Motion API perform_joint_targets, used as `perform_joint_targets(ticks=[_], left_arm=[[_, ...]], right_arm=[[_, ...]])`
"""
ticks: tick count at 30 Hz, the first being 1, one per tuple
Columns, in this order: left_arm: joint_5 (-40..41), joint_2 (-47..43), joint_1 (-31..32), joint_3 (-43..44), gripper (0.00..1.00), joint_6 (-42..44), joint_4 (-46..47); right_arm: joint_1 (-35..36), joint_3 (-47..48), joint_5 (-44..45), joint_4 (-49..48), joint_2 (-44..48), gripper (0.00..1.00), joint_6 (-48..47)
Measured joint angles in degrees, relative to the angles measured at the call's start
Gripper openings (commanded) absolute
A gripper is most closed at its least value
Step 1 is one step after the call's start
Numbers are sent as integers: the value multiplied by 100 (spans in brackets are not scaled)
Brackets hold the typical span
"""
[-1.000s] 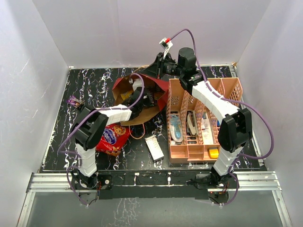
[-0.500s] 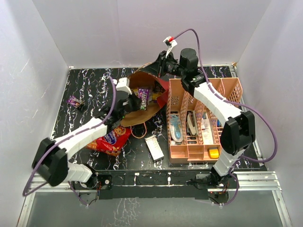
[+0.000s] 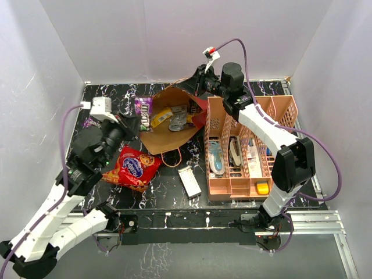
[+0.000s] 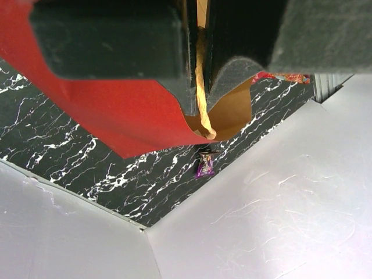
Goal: Take the snacks out of the paper bag
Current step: Take out the snack from the paper bag, then place the snack at the center of the board.
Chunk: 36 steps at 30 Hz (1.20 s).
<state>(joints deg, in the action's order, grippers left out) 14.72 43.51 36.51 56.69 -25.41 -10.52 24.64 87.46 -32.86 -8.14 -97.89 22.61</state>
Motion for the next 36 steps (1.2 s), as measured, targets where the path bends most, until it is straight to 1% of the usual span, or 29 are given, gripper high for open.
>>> perform_joint_targets(ticks=[3,7,9,12,15,17,19,20,22,24,26,28,32,36], left_arm=[[439,-22,0,494,0,444,57],[1123,208,-2,715,0,1158,935],[1480,507,-2,732,0,1497,1427],[2258,1316,-24,782,0,1980,2417],[2511,2129,-289,717,0,2179,3163],[2437,2511,-750,553,0,1958,3346],[2337,2765,-1399,450,0,1530,3217],[2334,2863,-1768,398,0,1331,3145],[2492,2981,-2304,195,0,1211,3226],[2675,3012,-2570,-144,0,1305,3480],[2850,3115,-2730,-313,0,1294,3456],[2973,3335,-2931,-323,0,1073,3182],[3215,3779,-3534,-332,0,424,2437],[3163,4131,-4037,-328,0,-387,1727]], right_arm=[[0,-31,0,0,2,8,2],[0,-37,0,-42,2,8,7],[0,-37,0,-46,2,8,11],[0,-37,0,-42,2,8,9],[0,-37,7,-15,4,8,-7],[0,-37,17,26,4,8,-11],[0,-37,17,50,4,8,-15],[0,-37,17,61,4,8,-17],[0,-37,15,68,4,8,-20],[0,-37,13,68,4,8,-20],[0,-37,9,68,4,8,-17],[0,-37,-7,70,4,8,-17],[0,-35,-48,81,4,8,-9],[0,-35,-74,111,4,8,0]])
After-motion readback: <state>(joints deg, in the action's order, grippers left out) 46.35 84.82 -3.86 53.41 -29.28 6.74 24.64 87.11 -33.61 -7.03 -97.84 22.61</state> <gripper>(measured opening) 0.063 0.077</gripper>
